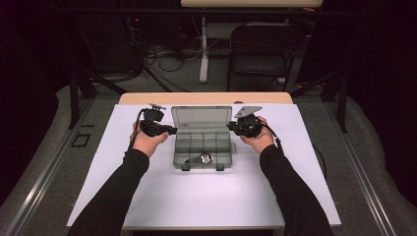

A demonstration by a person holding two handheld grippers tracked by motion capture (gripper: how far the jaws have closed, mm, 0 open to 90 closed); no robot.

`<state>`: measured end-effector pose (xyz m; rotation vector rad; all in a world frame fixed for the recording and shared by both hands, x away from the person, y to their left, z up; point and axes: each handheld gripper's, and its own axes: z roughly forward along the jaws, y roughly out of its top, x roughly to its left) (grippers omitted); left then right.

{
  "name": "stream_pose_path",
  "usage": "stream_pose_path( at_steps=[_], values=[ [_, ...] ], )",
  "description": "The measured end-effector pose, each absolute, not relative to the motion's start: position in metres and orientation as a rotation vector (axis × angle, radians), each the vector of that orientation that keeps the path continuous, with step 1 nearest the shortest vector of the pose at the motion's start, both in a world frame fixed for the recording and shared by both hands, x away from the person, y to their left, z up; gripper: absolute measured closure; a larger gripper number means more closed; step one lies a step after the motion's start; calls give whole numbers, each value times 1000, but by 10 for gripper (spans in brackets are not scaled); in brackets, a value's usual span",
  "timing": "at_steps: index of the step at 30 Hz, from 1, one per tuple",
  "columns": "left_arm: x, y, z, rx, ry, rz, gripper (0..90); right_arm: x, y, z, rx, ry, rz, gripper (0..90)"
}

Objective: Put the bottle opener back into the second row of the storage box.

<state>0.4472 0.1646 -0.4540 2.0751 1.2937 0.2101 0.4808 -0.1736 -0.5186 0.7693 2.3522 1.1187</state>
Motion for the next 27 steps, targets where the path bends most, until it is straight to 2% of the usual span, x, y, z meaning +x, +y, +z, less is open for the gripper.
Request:
stream_pose_path(
  at_steps=[10, 22, 27],
  values=[
    [444, 171, -412, 2071, 1269, 294, 689, 480, -173, -519, 768, 2348, 1111, 814],
    [467, 157, -384, 2033, 1277, 339, 894, 480, -173, -519, 768, 2344, 1107, 812],
    [479, 148, -386, 2010, 1291, 340, 900, 480, -173, -519, 768, 2344, 1109, 812]
  ],
)
